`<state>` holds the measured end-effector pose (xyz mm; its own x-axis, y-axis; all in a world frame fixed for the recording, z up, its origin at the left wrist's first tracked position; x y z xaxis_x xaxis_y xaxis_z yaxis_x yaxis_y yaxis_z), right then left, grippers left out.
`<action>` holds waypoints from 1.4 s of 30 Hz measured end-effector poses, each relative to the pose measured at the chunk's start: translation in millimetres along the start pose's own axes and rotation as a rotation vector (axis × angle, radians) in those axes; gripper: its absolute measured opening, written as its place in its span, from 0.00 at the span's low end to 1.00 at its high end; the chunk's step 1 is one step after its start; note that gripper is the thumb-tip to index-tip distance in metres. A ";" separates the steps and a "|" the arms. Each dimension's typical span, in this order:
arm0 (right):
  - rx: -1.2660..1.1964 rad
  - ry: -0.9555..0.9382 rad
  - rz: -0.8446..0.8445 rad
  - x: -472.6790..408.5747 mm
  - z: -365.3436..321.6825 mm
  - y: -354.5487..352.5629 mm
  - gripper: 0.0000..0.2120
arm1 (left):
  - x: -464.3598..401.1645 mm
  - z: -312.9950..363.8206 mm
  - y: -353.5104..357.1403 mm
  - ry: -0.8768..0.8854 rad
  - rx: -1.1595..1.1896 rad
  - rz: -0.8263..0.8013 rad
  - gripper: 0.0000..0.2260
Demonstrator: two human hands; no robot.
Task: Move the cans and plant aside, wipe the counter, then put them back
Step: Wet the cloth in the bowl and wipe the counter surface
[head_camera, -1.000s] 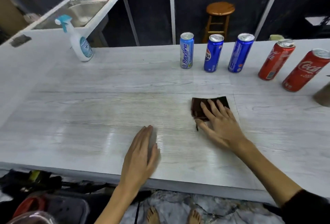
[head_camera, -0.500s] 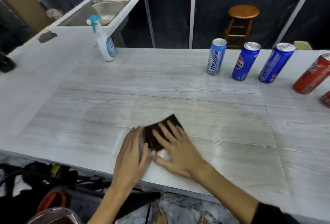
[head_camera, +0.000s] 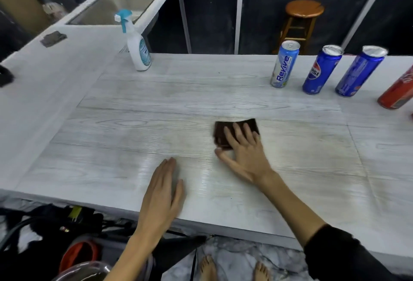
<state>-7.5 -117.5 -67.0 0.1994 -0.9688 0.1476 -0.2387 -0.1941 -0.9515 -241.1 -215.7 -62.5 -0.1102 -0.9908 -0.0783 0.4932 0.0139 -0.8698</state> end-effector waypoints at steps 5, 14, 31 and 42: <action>-0.017 -0.340 -0.061 84.4 -73.1 45.3 0.38 | 0.4 -23.1 -10.8 -0.006 0.016 0.000 0.26; 0.039 -0.058 -0.027 43.5 -1.3 8.7 0.38 | 8.9 -52.2 -17.7 -0.014 0.092 0.030 0.25; 0.082 -0.154 -0.084 36.4 -59.8 19.6 0.35 | 4.6 -107.0 -33.5 -0.114 -0.069 0.037 0.29; 0.080 -0.563 -0.164 83.1 -137.8 63.4 0.35 | 10.1 -133.5 -54.3 -0.137 -0.046 0.136 0.24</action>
<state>-137.1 -231.6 -77.9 0.7065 -0.6918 0.1492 -0.0941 -0.3008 -0.9490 -384.2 -208.5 -81.1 0.0745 -0.9884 -0.1322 0.4551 0.1516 -0.8774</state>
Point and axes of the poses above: each hand's wrist, its own x-axis away from the middle knuckle, its own y-axis out of the palm, z = x × y, the point moved 6 cm from there along -x, towards the middle knuckle, and after that the axes turned 4 degrees about -z, right-handed, at the moved point
